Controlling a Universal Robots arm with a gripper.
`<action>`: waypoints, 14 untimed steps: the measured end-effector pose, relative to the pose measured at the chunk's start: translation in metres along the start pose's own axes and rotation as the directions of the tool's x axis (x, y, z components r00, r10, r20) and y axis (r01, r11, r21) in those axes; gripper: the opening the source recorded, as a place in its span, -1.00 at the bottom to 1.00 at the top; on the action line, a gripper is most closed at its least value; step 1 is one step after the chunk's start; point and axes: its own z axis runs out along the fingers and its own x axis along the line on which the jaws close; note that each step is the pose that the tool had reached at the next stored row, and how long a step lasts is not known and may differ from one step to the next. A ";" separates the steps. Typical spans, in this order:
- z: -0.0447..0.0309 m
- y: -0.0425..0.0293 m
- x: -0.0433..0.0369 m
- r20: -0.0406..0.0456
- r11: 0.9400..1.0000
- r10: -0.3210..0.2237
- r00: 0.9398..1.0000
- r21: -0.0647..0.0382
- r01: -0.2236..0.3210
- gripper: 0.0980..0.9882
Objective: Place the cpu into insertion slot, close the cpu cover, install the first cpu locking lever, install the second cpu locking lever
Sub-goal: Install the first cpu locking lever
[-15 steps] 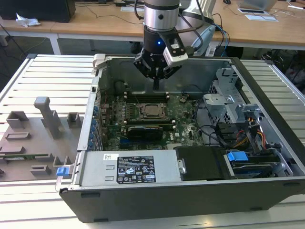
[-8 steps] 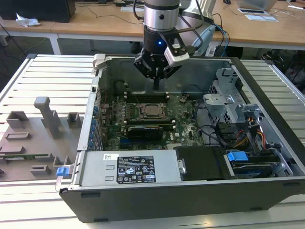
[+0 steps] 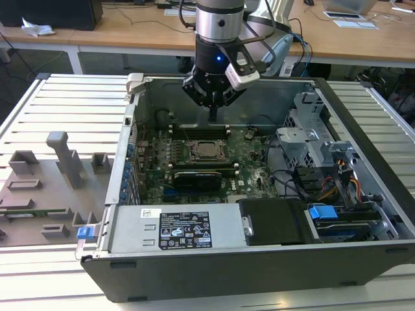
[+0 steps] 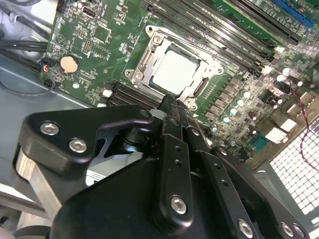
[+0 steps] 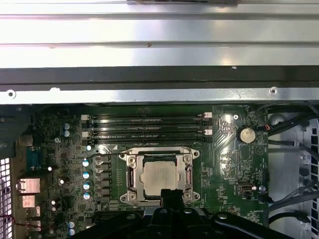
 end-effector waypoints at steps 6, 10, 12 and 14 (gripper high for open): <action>0.0000 0.0000 0.0000 0.000 0.999 -0.051 0.999 -0.002 0.051 -0.98; -0.0001 -0.0001 0.0031 0.000 0.999 -0.052 0.999 -0.002 0.052 -0.98; -0.0002 -0.0001 0.0083 0.000 0.999 -0.052 0.999 -0.002 0.052 -0.98; -0.0003 -0.0002 0.0127 0.000 0.999 -0.052 0.999 -0.002 0.052 -0.98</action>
